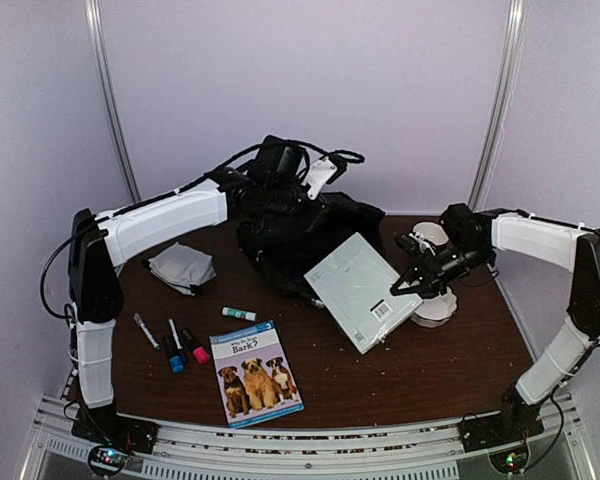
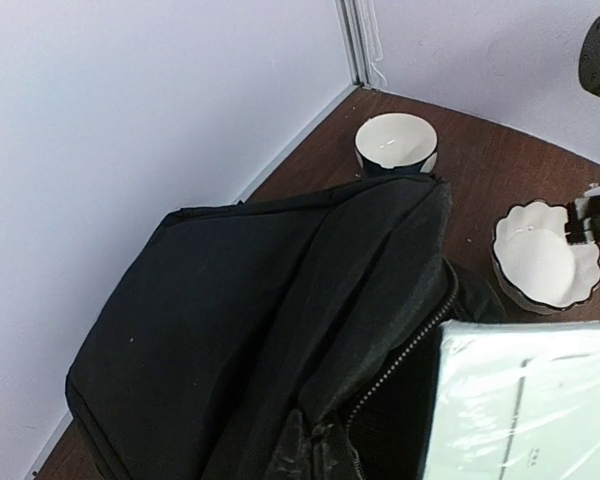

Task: Pack the student bag
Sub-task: Place the book in the largest pocket of the bag.

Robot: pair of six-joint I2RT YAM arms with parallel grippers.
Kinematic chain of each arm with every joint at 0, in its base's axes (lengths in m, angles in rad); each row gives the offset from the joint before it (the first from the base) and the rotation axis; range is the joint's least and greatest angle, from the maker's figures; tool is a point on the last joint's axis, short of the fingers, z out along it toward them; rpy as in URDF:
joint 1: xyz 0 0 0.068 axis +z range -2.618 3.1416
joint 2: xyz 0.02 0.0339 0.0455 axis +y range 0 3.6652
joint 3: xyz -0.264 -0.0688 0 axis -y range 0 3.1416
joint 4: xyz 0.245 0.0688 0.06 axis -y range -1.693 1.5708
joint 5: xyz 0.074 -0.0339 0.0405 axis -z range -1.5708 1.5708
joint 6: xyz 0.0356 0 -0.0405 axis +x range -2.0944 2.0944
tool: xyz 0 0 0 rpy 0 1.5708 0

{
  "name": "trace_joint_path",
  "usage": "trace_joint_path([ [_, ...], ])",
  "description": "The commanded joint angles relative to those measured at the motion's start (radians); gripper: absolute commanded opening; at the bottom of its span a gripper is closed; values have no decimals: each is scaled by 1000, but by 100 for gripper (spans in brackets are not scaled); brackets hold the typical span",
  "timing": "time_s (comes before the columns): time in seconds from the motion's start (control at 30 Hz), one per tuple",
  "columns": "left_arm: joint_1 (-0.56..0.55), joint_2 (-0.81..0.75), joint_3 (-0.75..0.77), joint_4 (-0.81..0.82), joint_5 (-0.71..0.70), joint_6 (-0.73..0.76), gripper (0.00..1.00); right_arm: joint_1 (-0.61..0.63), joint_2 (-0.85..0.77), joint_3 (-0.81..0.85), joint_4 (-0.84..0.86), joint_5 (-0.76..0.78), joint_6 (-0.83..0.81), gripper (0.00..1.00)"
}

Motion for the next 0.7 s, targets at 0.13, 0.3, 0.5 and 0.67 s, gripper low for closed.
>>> trace_joint_path([
  [0.13, -37, -65, -28, 151, 3, -23, 0, 34, -20, -86, 648, -6, 597, 0],
  [0.3, -53, -88, -49, 156, 4, -28, 0, 58, 41, -149, 981, 44, 926, 0],
  [0.5, -67, -110, -63, 162, -5, -26, 0, 100, 175, -186, 1428, 22, 1247, 0],
  [0.67, -75, -132, -100, 181, -6, -23, 0, 104, 272, -179, 1694, 31, 1431, 0],
])
